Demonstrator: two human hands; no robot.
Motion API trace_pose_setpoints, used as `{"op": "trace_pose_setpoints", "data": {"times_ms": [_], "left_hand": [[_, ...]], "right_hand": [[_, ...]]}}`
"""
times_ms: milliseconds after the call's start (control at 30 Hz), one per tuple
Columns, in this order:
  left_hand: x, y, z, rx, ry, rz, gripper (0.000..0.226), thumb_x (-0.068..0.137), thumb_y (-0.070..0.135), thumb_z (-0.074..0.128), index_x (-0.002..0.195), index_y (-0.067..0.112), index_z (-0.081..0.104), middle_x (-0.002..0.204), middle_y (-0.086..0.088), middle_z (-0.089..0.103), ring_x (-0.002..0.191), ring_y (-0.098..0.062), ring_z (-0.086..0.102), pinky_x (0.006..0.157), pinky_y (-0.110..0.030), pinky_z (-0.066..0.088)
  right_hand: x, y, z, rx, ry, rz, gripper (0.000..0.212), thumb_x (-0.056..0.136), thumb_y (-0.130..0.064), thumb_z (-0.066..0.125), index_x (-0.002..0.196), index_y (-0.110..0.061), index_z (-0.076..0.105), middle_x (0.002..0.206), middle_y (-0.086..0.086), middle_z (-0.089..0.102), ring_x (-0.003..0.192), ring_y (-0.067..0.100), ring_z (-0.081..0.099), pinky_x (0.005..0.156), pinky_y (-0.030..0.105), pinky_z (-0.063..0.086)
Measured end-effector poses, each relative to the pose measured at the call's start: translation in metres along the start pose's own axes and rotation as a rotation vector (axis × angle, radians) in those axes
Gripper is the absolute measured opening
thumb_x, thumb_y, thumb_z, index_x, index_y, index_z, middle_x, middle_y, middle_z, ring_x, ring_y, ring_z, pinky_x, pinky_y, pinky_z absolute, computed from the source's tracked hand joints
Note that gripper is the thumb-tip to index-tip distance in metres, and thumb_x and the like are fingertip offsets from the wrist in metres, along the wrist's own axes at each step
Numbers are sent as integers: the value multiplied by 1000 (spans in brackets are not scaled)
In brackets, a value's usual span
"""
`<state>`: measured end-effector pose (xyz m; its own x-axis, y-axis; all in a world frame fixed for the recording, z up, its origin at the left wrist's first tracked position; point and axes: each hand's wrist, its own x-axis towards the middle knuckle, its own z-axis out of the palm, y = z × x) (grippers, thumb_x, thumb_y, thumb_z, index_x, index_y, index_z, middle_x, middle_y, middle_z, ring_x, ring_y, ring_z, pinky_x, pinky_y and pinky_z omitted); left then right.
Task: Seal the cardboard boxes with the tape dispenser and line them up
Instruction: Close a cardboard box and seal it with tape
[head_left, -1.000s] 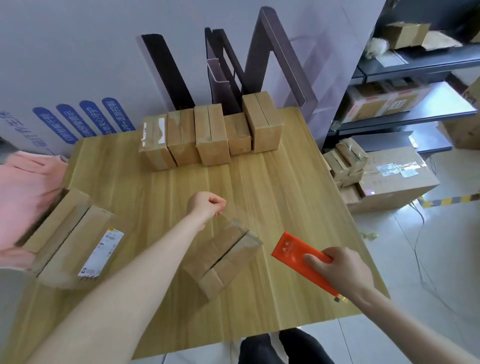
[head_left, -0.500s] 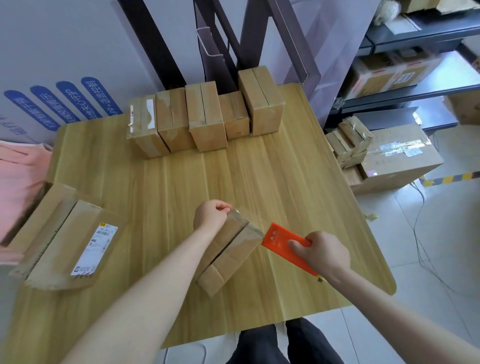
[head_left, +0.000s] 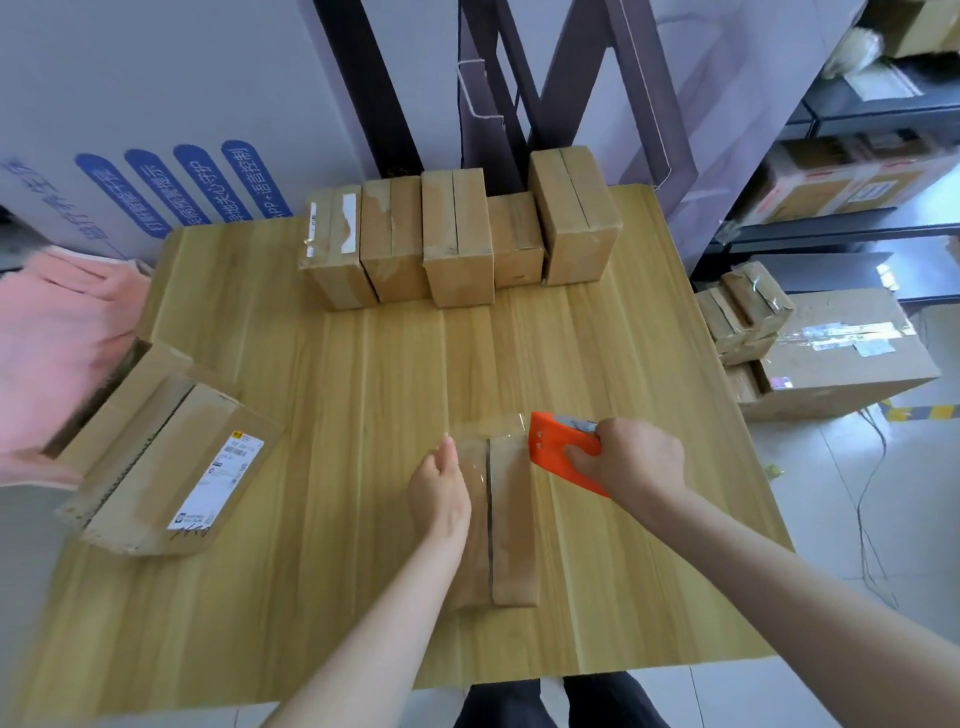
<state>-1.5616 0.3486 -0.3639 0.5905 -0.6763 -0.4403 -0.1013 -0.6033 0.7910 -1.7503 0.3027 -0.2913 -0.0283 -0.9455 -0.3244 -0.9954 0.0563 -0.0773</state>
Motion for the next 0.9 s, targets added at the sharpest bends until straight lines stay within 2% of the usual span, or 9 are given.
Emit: {"op": "trace_pose_setpoints", "data": {"times_ms": [67,200,333,400,500,633,733,833,900], "left_hand": [[-8,-3,1,38,-73,41,40,99,38,43,121,9,59,113,1,64,111,-19,57,94,-29,41],[-6,-4,-1,104,-58,45,34,100,35,41,109,7,57,89,5,61,95,-21,60,74,-25,35],[-8,-4,1,120,-30,30,36,101,36,39,118,9,56,102,4,60,96,-16,56,79,-24,36],[-8,-5,4,75,8,-3,33,101,37,38,111,12,56,96,4,59,94,-20,58,78,-27,40],[-12,-6,15,50,114,-36,43,100,41,36,115,7,57,103,-6,66,99,-29,61,84,-36,47],[-24,7,31,-104,217,-101,32,101,31,38,107,6,56,96,2,60,95,-25,60,74,-26,38],[-31,11,35,-224,225,-68,25,101,25,39,94,6,54,85,-1,62,86,-29,61,69,-27,38],[-24,2,34,-237,171,-71,35,100,29,40,113,-1,54,106,-15,65,102,-33,60,86,-35,46],[-23,-4,29,-157,91,-62,51,99,35,41,134,-2,43,131,-18,54,124,-33,50,106,-37,38]], "right_hand": [[2,-4,-4,-57,26,-61,36,87,-53,48,83,-19,59,70,-6,54,67,19,53,53,25,32],[13,-16,6,-142,86,-186,33,88,-52,44,104,-35,68,68,-9,59,65,15,55,49,23,32],[20,-37,23,-159,-21,-174,28,87,-46,43,82,-29,65,71,-3,67,63,19,59,53,24,38],[21,-29,22,-33,-89,-70,22,88,-45,49,76,-27,55,68,-2,62,70,21,62,61,27,44],[17,-8,20,138,-27,92,43,86,-58,50,86,-18,67,65,-4,59,65,21,61,61,25,49],[2,2,-2,689,132,270,52,83,-58,56,68,-8,64,55,8,61,49,26,63,54,36,57],[-18,-6,-25,1136,226,320,49,88,-37,64,60,2,53,48,10,46,36,15,47,33,15,38],[-37,-21,-15,1257,144,363,42,89,-35,65,65,-1,59,54,6,48,51,18,43,42,22,34],[-42,-27,-4,1256,115,372,43,88,-36,66,62,-4,57,53,5,47,52,19,43,47,27,33]]}}
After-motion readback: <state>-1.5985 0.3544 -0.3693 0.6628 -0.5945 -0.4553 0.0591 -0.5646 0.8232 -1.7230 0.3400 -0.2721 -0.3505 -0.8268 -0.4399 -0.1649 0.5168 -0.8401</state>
